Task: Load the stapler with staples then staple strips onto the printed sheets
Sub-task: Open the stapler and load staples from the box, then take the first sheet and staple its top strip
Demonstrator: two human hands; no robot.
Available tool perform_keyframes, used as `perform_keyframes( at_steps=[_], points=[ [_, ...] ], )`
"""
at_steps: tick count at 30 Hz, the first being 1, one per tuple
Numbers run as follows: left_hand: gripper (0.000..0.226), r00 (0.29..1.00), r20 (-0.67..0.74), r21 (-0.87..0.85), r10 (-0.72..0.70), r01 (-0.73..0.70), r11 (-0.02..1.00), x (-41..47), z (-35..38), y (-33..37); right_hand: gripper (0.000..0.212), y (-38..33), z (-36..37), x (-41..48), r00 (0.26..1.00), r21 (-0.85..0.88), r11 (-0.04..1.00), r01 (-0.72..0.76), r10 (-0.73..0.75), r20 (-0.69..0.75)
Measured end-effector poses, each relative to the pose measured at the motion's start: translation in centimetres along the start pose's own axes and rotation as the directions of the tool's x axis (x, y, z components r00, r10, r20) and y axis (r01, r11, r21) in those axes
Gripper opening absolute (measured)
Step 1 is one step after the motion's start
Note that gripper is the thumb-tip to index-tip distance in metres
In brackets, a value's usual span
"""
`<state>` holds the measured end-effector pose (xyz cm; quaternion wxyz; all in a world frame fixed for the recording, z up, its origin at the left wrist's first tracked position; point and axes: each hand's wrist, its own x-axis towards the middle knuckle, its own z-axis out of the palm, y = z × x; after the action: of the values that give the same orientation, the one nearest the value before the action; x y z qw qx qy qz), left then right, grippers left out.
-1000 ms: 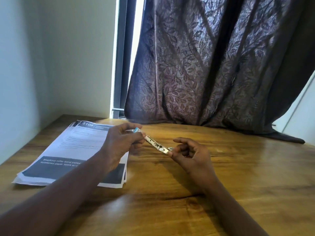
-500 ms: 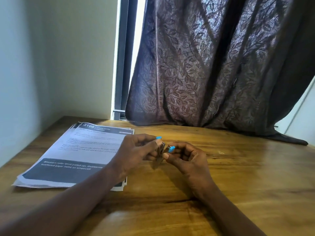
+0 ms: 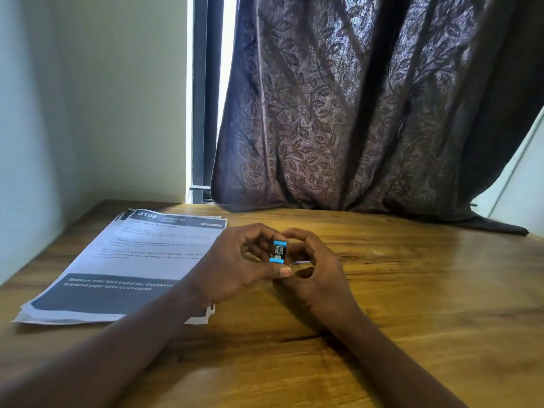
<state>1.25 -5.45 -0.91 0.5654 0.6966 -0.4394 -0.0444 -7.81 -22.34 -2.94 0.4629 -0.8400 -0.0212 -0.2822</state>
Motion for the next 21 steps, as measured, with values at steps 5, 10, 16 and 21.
perform_keyframes(
  at_steps=[5, 10, 16, 21],
  points=[
    [0.039, 1.0, -0.006, 0.02, 0.014, -0.014, 1.0, 0.1, 0.2, -0.2, 0.052, -0.2, 0.0, -0.1, 0.999, -0.048, 0.998, 0.042, -0.041, 0.023],
    [0.039, 0.999, -0.008, 0.011, 0.038, -0.038, 0.999, 0.3, -0.1, -0.5, 0.053, 0.4, 0.1, 0.0, 0.999, -0.056, 0.997, 0.043, -0.043, 0.0],
    [0.045, 0.999, -0.023, -0.033, 0.048, -0.048, 0.998, 0.3, -0.1, -0.8, 0.054, 0.4, 0.3, 0.1, 0.999, -0.069, 0.997, 0.039, -0.039, 0.006],
    [0.049, 1.0, -0.019, -0.139, -0.009, 0.006, 0.99, 0.5, -0.7, -1.1, 0.05, 0.3, 0.2, 0.1, 0.997, -0.114, 0.993, 0.034, -0.041, -0.06]
  ],
)
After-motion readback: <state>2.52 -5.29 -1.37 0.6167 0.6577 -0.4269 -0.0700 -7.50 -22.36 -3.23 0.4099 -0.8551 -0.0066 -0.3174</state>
